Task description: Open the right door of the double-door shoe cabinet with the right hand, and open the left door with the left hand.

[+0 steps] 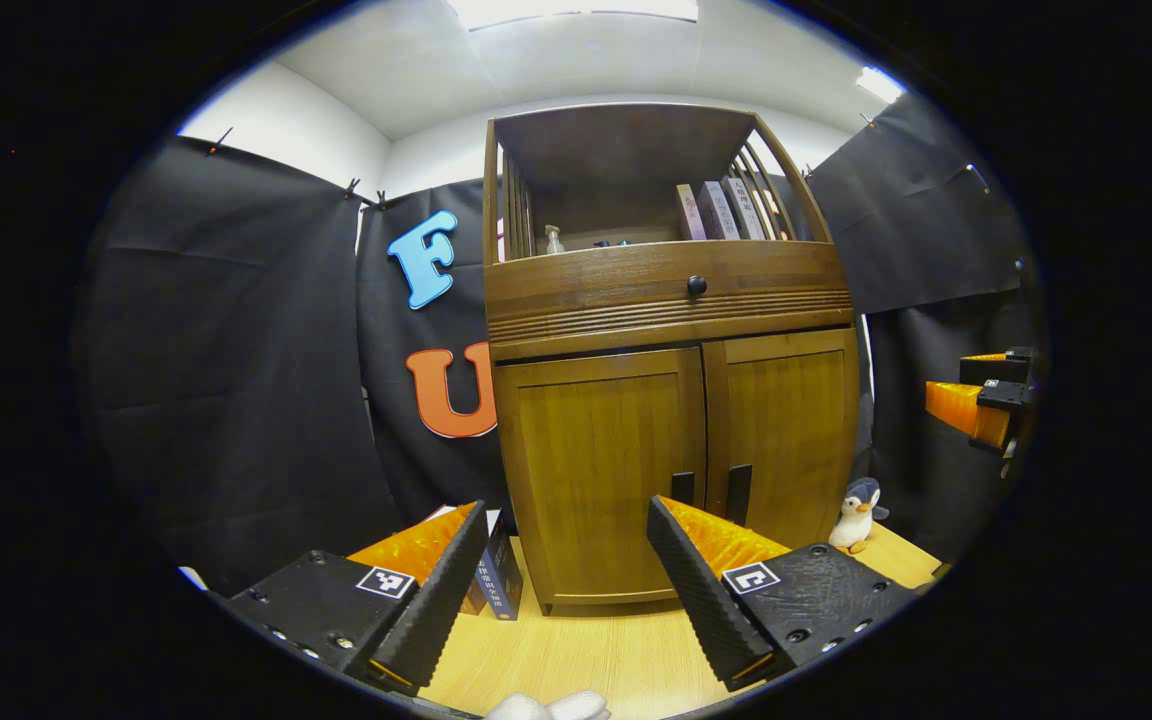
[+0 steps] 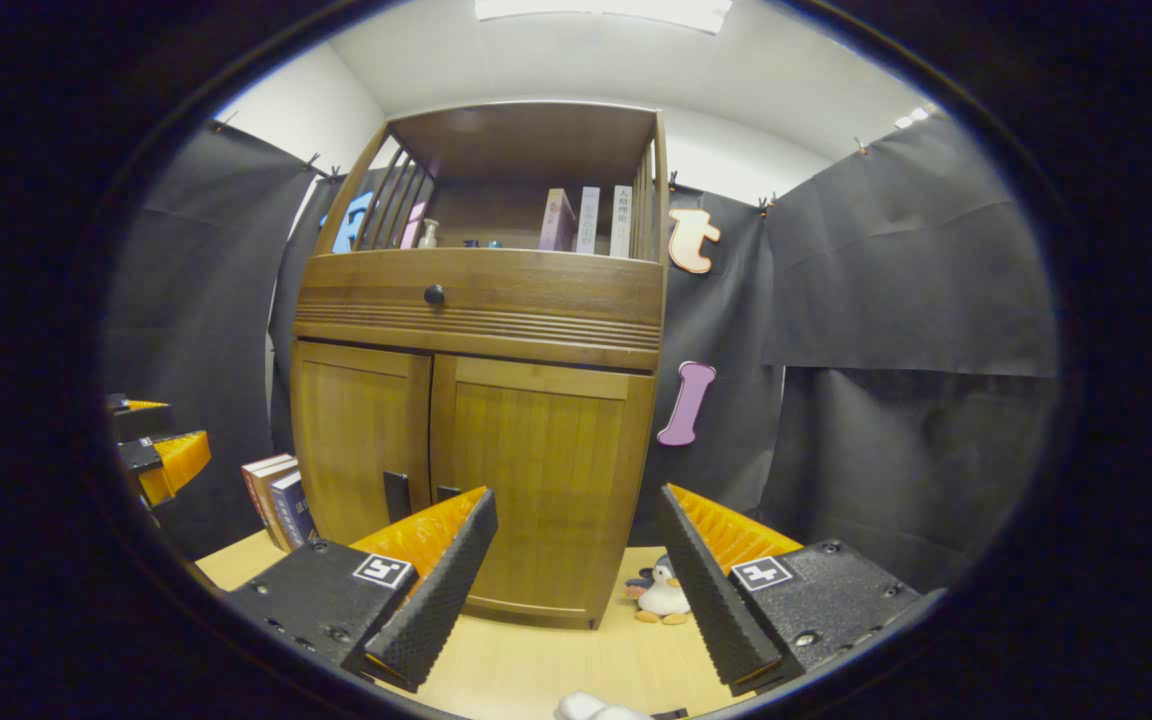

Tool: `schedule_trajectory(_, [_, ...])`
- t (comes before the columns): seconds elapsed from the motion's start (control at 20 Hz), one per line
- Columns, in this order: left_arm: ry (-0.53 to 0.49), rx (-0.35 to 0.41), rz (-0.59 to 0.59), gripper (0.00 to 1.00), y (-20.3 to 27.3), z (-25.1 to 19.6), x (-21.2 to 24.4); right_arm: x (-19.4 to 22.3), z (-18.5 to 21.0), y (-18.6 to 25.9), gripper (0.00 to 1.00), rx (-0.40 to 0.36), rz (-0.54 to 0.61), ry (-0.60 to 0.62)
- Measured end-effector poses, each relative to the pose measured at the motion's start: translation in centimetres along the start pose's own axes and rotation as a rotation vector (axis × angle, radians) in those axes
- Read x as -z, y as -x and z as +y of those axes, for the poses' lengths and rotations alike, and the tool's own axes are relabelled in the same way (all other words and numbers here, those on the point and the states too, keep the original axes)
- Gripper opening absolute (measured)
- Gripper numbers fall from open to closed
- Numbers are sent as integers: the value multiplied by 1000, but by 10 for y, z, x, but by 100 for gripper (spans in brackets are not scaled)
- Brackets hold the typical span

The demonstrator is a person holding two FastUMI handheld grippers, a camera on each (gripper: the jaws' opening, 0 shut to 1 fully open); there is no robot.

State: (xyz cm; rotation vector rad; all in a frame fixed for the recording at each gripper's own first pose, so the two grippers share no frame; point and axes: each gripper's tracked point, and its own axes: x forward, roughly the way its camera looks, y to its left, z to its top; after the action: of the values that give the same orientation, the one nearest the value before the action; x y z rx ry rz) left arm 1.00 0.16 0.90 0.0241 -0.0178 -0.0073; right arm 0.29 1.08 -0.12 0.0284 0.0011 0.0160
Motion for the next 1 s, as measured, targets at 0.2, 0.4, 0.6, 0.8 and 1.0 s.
schedule_trajectory(0.2, [17, 23, 4, 96, -5, -5, -1, 4, -4, 1, 100, 12, 13, 5])
schedule_trajectory(0.4, [22, 36, 6, 96, -8, -5, -1, 6, -1, -3, 100, 15, 20, 0])
schedule_trajectory(0.6, [35, 45, 12, 96, -9, -4, 0, 16, 5, -10, 100, 8, 30, 11])
schedule_trajectory(0.8, [42, 40, 20, 96, -6, 3, -1, 35, 21, -33, 100, -12, 48, 12])
schedule_trajectory(1.0, [42, 14, 27, 96, 1, 18, -1, 69, 60, -63, 100, -66, 98, 2])
